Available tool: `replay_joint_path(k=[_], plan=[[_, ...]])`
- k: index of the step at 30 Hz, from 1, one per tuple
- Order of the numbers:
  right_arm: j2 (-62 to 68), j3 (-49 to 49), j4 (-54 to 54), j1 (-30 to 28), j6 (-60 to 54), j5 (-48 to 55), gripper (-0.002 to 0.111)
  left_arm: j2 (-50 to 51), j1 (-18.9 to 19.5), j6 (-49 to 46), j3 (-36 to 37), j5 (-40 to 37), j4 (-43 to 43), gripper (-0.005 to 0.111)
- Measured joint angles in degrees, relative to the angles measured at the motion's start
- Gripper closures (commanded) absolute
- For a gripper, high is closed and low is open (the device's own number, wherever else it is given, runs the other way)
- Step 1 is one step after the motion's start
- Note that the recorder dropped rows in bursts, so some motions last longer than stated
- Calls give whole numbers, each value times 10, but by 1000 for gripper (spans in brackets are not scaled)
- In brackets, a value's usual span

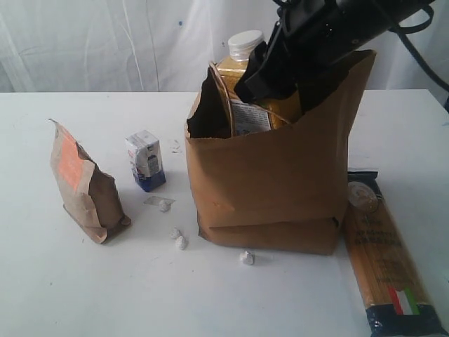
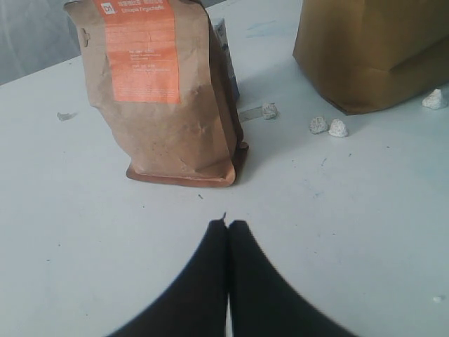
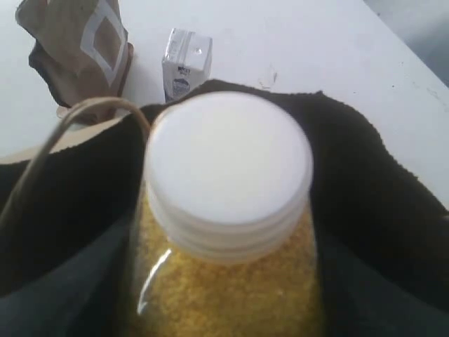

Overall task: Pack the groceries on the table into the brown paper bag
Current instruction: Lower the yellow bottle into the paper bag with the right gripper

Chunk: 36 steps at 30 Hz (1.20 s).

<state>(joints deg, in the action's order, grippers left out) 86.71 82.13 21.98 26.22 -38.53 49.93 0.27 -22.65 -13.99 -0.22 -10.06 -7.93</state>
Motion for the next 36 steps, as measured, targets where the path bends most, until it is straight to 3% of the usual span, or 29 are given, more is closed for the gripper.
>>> replay_joint_path(k=[6,13,16,24,29,36], plan=[[-3,0,-2,0,2,5,100,0,0,0,0,0,0,107],[-5,0,-4,0,23,8,71,0,0,0,0,0,0,107],[-6,0,-5,0,24,10,66,0,0,0,0,0,0,107],[-13,0,-12,0,25,21,64,0,0,0,0,0,0,107],[-16,0,-16,0,25,35,54,0,0,0,0,0,0,107],[-19,0,-18,0,38,46,53,0,0,0,0,0,0,107]])
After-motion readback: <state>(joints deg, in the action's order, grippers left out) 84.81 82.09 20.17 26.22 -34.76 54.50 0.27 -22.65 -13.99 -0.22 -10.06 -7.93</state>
